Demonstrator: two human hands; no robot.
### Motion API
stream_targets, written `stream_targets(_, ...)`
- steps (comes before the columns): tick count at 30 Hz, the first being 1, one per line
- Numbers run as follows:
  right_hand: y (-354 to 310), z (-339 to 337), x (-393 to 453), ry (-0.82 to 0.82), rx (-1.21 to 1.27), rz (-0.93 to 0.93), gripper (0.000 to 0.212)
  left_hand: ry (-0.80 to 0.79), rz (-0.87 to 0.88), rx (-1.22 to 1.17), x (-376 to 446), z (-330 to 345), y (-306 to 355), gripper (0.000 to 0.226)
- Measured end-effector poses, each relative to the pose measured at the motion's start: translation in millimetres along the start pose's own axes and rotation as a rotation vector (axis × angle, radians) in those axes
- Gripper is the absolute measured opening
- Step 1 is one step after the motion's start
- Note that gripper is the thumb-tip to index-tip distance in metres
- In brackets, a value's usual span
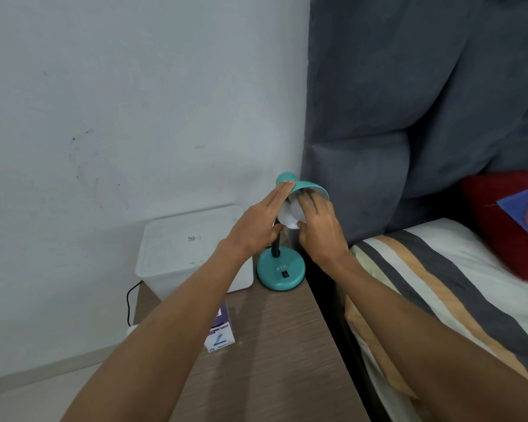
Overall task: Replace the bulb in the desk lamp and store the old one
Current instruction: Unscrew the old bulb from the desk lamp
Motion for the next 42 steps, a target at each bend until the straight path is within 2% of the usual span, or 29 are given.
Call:
stream_targets(5,-1.3,0.9,2.9,0.006,0.126,0.179,0.067,-0.003,0.018,0.005,0.5,2.7,0.7,0.094)
stream_targets(8,-5.5,-2.0,5.6,-0.013,-0.008,0.051,0.067,-0.004,0.0,0.008,-0.2,2.5,-0.8,0.096)
stream_targets(10,-5.9,-0.8,3.8,-0.012,-0.007,0.015,0.072,-0.002,-0.002,0.01,-1.1,1.3,-1.1,0.098)
stream_targets(15,-5.1,0.1,2.1,0.049,0.111,0.169,0.067,-0.007,0.012,0.025,-0.1,-0.4,-1.5,0.098)
stream_targets(20,-7.6,-0.3,1.4,0.006,-0.022,0.028,0.071,-0.003,0.001,0.022,-1.2,-0.1,-0.9,0.096)
stream_targets(23,-7.3,0.6,0.4,0.055,0.075,0.12,0.068,-0.007,0.003,0.026,-1.5,-0.6,-2.0,0.097)
stream_targets(26,-7.1,0.6,2.4,0.041,0.066,0.19,0.065,-0.016,0.001,0.025,-0.7,0.9,-1.9,0.099)
stream_targets(31,-12.2,-0.2,1.0,0.021,0.006,0.022,0.071,-0.019,0.009,0.039,-0.2,-0.2,-3.2,0.099)
stream_targets(36,-9.0,1.9,0.7,0.042,0.1,0.24,0.068,-0.025,0.018,0.038,0.8,-0.3,-2.7,0.098)
stream_targets(40,-12.4,-0.9,0.8,0.027,-0.048,0.127,0.072,-0.014,0.005,0.027,-1.0,-0.7,-1.2,0.095)
stream_targets(42,-11.7,0.5,-0.7,0.03,-0.028,0.122,0.075,-0.01,0.001,0.031,-1.8,-1.7,-1.8,0.094)
Point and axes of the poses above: each hand's wrist, its own x-axis towards the middle knuckle, its own z-axis out of the palm, y = z × x, the point moved 2 cm from there along x, towards the middle knuckle, and after that the axes turned 4 degrees about x, right-handed, at the moved point
